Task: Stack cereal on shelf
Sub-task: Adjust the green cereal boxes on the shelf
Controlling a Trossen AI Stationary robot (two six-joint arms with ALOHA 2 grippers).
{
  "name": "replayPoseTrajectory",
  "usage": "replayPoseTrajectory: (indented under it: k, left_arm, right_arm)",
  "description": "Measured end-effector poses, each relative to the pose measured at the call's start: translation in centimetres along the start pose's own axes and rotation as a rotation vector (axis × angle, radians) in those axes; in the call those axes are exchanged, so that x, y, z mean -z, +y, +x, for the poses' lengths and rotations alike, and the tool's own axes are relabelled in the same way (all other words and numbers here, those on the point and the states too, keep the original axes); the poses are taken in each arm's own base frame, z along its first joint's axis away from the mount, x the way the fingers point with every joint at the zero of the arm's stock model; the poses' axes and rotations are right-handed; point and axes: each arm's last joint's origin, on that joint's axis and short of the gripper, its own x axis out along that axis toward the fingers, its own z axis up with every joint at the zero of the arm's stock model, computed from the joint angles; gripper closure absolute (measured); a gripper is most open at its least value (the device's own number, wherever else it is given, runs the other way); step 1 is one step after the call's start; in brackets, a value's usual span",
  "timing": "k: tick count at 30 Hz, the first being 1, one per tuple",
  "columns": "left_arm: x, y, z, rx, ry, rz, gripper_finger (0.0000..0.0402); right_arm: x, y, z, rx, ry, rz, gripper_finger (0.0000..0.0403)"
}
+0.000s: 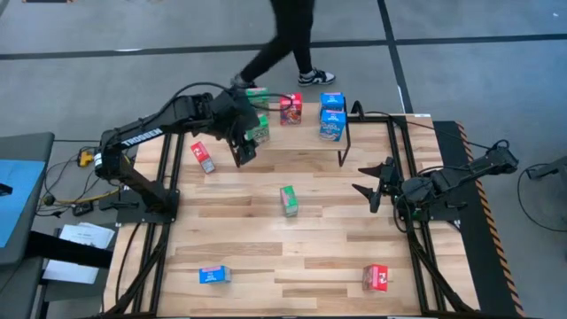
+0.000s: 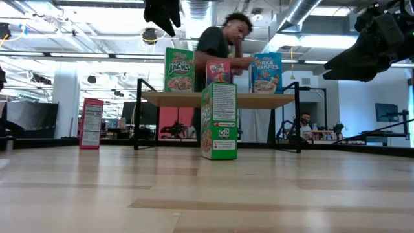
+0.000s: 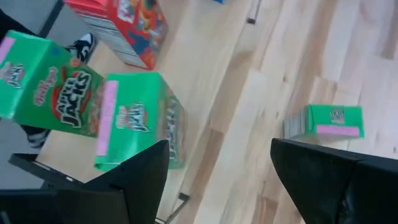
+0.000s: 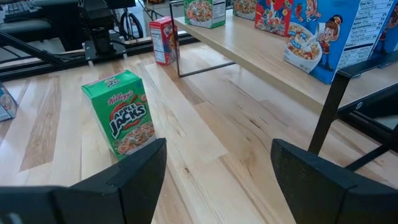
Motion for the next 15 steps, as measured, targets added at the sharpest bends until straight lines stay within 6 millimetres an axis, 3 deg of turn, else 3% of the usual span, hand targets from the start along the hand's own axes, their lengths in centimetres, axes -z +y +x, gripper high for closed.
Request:
replayPoseTrajectory:
  k: [5,15]
  left_arm:
    - [0.4,-0.9,0.4,0.017,0.031,0.063,0.0132]
    - [2.1,-1.3,3.2,-0.019,0.112,0.122,0.0132]
  right_arm:
    - [0.0,0.0,0.0,0.0,0.0,0.0,0.009]
    - [0.0,0.0,0.0,0.0,0.0,0.0,0.009]
